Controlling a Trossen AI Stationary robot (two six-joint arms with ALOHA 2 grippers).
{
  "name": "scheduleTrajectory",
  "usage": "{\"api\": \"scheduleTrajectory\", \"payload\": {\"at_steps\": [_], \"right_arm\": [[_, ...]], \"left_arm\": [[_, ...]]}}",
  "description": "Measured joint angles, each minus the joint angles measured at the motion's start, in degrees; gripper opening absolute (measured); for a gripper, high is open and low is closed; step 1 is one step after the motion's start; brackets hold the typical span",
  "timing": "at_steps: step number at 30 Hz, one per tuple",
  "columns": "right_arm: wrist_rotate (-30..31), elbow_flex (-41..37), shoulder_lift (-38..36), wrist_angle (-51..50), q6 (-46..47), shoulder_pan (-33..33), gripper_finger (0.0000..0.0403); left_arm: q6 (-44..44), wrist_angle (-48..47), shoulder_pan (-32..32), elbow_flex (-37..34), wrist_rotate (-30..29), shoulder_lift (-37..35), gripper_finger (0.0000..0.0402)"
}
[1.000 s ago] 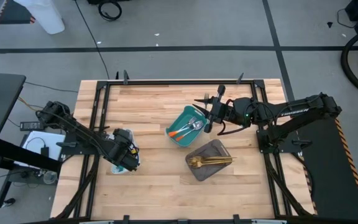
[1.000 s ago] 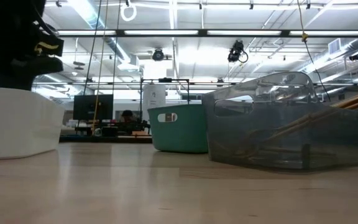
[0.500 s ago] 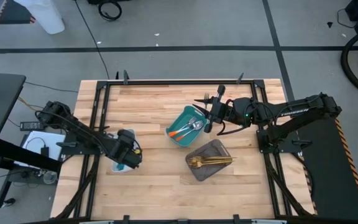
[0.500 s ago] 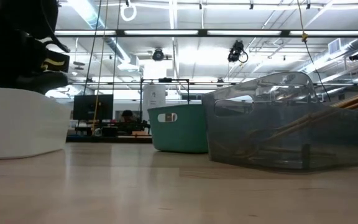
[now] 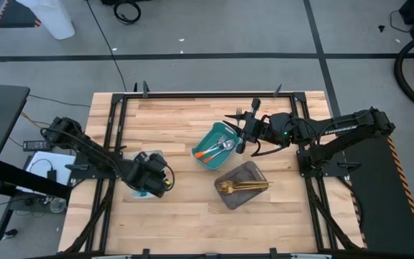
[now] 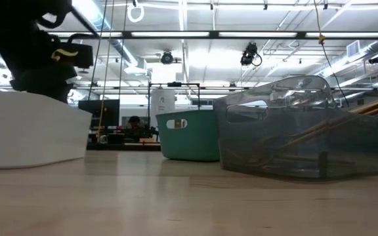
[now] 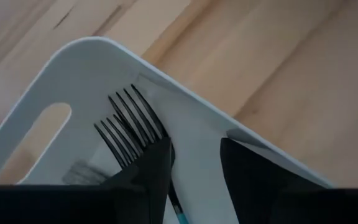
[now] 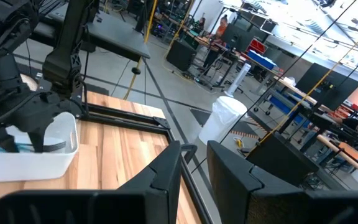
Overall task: Sort silverware by color (type)
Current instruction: Adjust the white bin
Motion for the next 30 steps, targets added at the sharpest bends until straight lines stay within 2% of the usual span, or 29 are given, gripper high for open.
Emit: {"api": "scheduleTrajectory", "payload": {"at_steps": [4, 13, 24, 27, 30], "right_arm": [[0.0, 0.0, 0.0, 0.0, 0.0, 0.0, 0.0089], [0.0, 0.0, 0.0, 0.0, 0.0, 0.0, 0.0089], [0.0, 0.0, 0.0, 0.0, -0.3, 0.0, 0.0089], [-0.6, 0.0, 0.0, -0.1, -0.3, 0.0, 0.0089], [-1.2, 0.0, 0.0, -0.1, -0.1, 0.0, 0.0089]], "left_arm": [[6.3, 4.0, 0.0, 0.0, -0.7, 0.0, 0.0149], [15.1, 5.5, 0.3, 0.0, -2.5, 0.0, 0.0149], [28.7, 13.9, 0.3, 0.0, -3.4, 0.0, 0.0149], [28.2, 12.7, 0.3, 1.1, -2.7, 0.0, 0.0149], [24.1, 7.1, 0.3, 4.9, -2.1, 0.0, 0.0149]]}}
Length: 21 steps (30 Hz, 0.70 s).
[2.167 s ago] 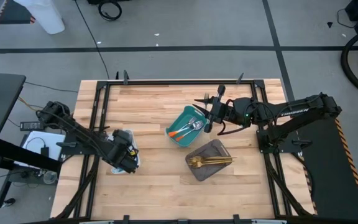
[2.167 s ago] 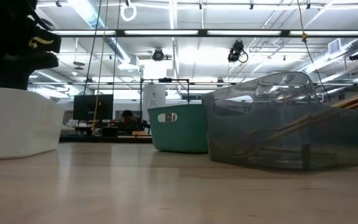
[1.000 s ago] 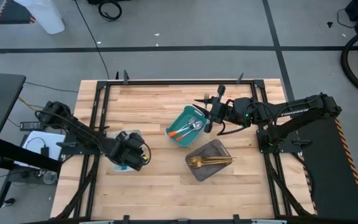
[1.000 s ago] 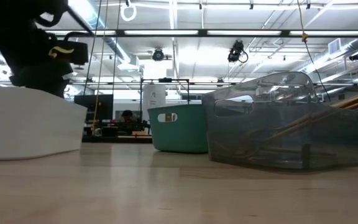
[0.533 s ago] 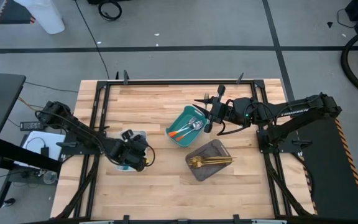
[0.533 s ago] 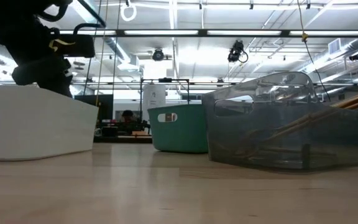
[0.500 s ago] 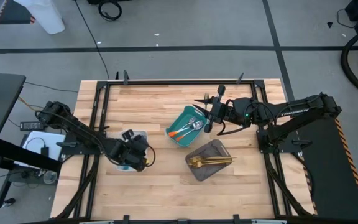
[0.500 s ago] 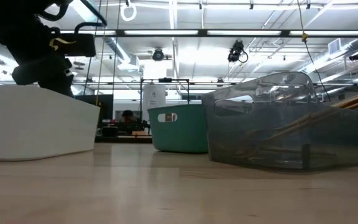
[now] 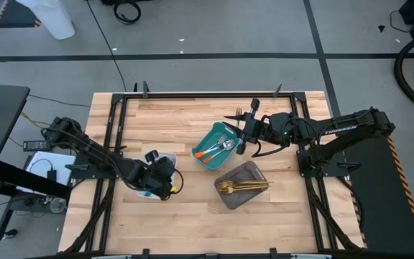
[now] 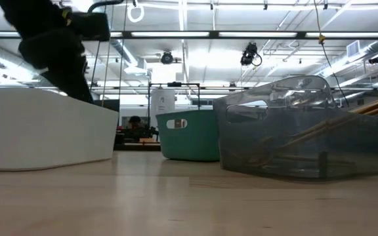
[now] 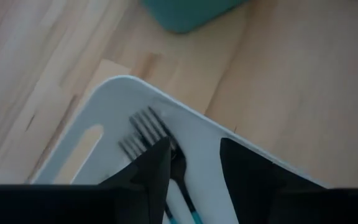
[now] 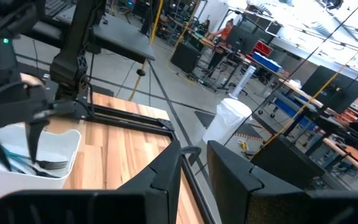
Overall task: Sort silverware by color (type)
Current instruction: Adjust the white bin, then put the blue silver fork into the white bin
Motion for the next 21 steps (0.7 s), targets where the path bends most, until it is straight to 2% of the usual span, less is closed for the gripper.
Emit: {"api": "scheduleTrajectory", "payload": {"at_steps": [2, 5, 8, 14, 21], "right_arm": [[-0.8, 0.0, 0.0, 0.0, 0.0, 0.0, 0.0089], [-4.0, 0.0, 0.5, 0.4, 0.3, -0.2, 0.0089], [-5.1, 0.0, 2.4, 1.8, 0.4, -0.4, 0.0089], [-4.1, -0.1, 6.7, 2.6, 1.4, -1.9, 0.0089], [-4.8, 0.0, 9.4, 0.8, 8.1, -5.6, 0.0089]], "left_arm": [[-3.2, -4.8, 0.0, 2.8, 0.0, 0.0, 0.0149], [-2.7, -8.0, -0.5, 5.4, -2.3, 0.0, 0.0148], [4.3, -6.9, -2.6, 5.6, -6.1, 0.0, 0.0148], [17.7, -2.5, -5.5, 5.5, -9.9, 0.0, 0.0148], [28.7, 1.2, -5.2, 5.5, -8.4, -0.1, 0.0148]]}}
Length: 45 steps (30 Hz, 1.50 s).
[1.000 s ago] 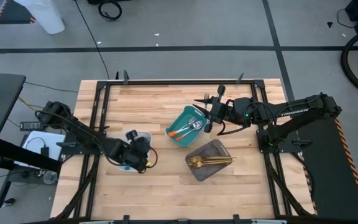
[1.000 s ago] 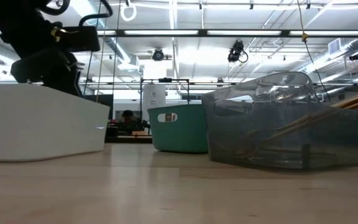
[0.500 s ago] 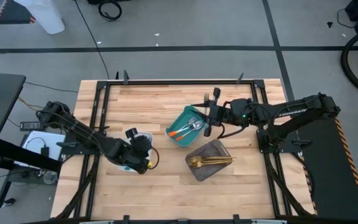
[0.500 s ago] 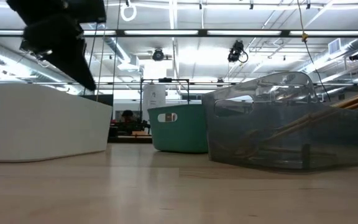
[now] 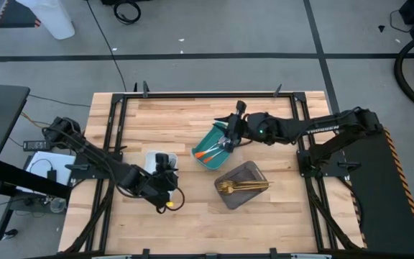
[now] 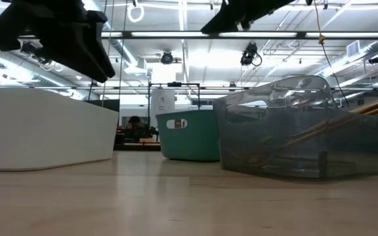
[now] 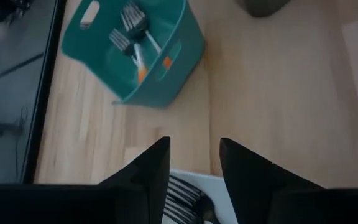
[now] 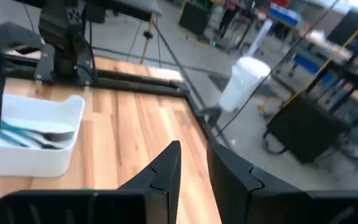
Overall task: Sort silverware by color (type)
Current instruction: Put the blue silver fork into the white bin
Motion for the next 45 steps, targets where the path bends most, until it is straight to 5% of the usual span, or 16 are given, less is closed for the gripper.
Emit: {"api": "scheduleTrajectory", "payload": {"at_steps": [9, 16, 26, 34, 41, 45], "right_arm": [[1.0, 0.1, 0.8, -9.3, 11.3, -2.8, 0.0089], [-0.4, 0.1, 4.2, -15.1, 14.8, -4.9, 0.0089], [-10.0, 0.1, 4.9, -26.2, 14.7, -12.1, 0.0089], [-10.2, 0.1, 5.5, -30.5, 15.9, -19.7, 0.0089], [-8.3, 0.8, 11.3, -30.5, 25.8, -27.2, 0.0089], [-14.0, 4.2, 15.6, -33.1, 28.9, -30.3, 0.0090]], "left_arm": [[12.1, 4.4, 3.4, -0.2, 4.8, -0.7, 0.0148], [19.2, 18.1, 5.9, -7.2, 9.7, -2.1, 0.0148], [27.9, 27.6, 9.1, -15.2, 15.4, -13.9, 0.0148], [34.2, 27.6, 16.3, -16.9, 18.8, -21.3, 0.0148], [32.8, 27.0, 23.1, -16.9, 18.7, -23.2, 0.0148], [28.6, 26.2, 23.5, -16.9, 18.8, -23.1, 0.0148]]}}
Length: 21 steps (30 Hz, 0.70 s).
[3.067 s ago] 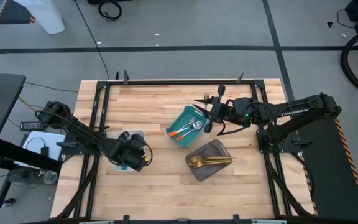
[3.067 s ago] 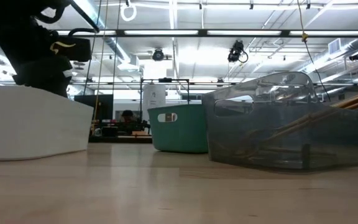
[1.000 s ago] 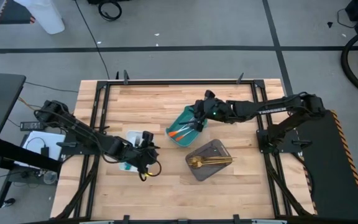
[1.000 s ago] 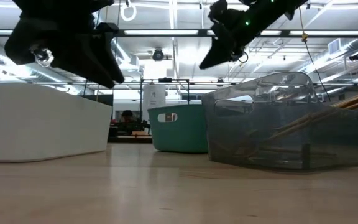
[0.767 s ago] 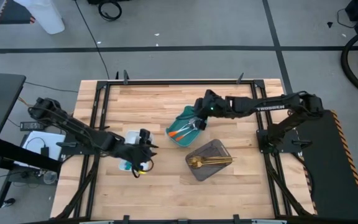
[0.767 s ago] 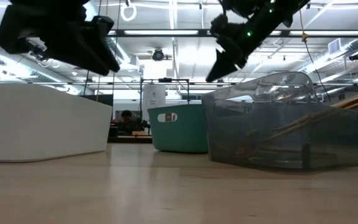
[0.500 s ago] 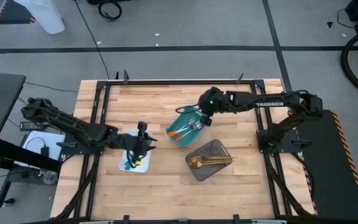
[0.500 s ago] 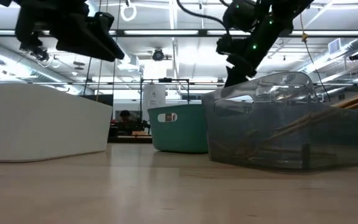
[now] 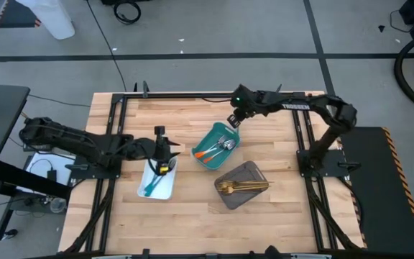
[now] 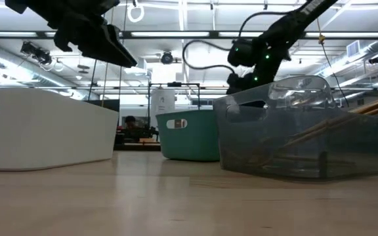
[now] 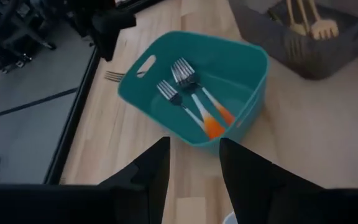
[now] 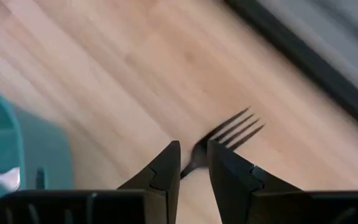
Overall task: Sort silverware by color (type)
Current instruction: Put the blue silver fork into the white bin
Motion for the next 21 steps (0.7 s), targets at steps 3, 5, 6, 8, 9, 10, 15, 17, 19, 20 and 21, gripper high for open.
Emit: {"api": "scheduleTrajectory", "payload": {"at_steps": [3, 5, 6, 8, 9, 10, 15, 17, 19, 20, 21], "right_arm": [[-2.2, 4.1, 3.8, -5.4, 1.7, -1.4, 0.0097], [-2.0, 7.1, 6.2, -9.4, 2.4, -1.9, 0.0103], [-1.8, 8.6, 7.2, -10.9, 2.6, -2.1, 0.0107], [-1.7, 11.1, 8.9, -13.0, 2.7, -2.5, 0.0117], [-1.7, 12.1, 9.4, -13.9, 2.7, -2.8, 0.0123], [-1.7, 12.9, 9.9, -14.3, 2.7, -2.9, 0.0129], [-5.9, 15.5, 10.6, -14.7, 3.2, -5.2, 0.0169], [-7.5, 15.5, 10.6, -15.1, 5.0, -6.1, 0.0185], [-7.5, 15.5, 10.6, -16.2, 7.1, -6.8, 0.0199], [-7.4, 15.5, 10.6, -16.8, 8.3, -7.0, 0.0206], [-6.9, 15.4, 10.6, -17.0, 9.6, -7.1, 0.0212]], "left_arm": [[-1.1, 0.3, -1.1, 0.0, 0.0, 0.0, 0.0148], [-1.3, 1.2, -2.1, 0.0, 0.0, 0.0, 0.0148], [-1.4, 2.2, -2.7, 0.0, 0.0, 0.0, 0.0148], [-1.3, 4.8, -3.6, 0.0, 0.3, 0.6, 0.0148], [-1.2, 5.7, -4.0, 0.0, 0.7, 1.0, 0.0148], [-0.5, 5.7, -4.5, 0.0, 0.8, 1.0, 0.0148], [-1.0, 5.8, -6.0, 0.0, 0.8, 2.3, 0.0148], [-1.9, 6.2, -6.4, 0.0, 0.7, 3.0, 0.0148], [-2.5, 6.1, -6.9, 0.0, 0.7, 3.8, 0.0148], [-2.7, 6.0, -7.0, 0.0, 0.7, 4.1, 0.0148], [-2.9, 6.1, -7.1, 0.0, 0.8, 4.3, 0.0148]]}}
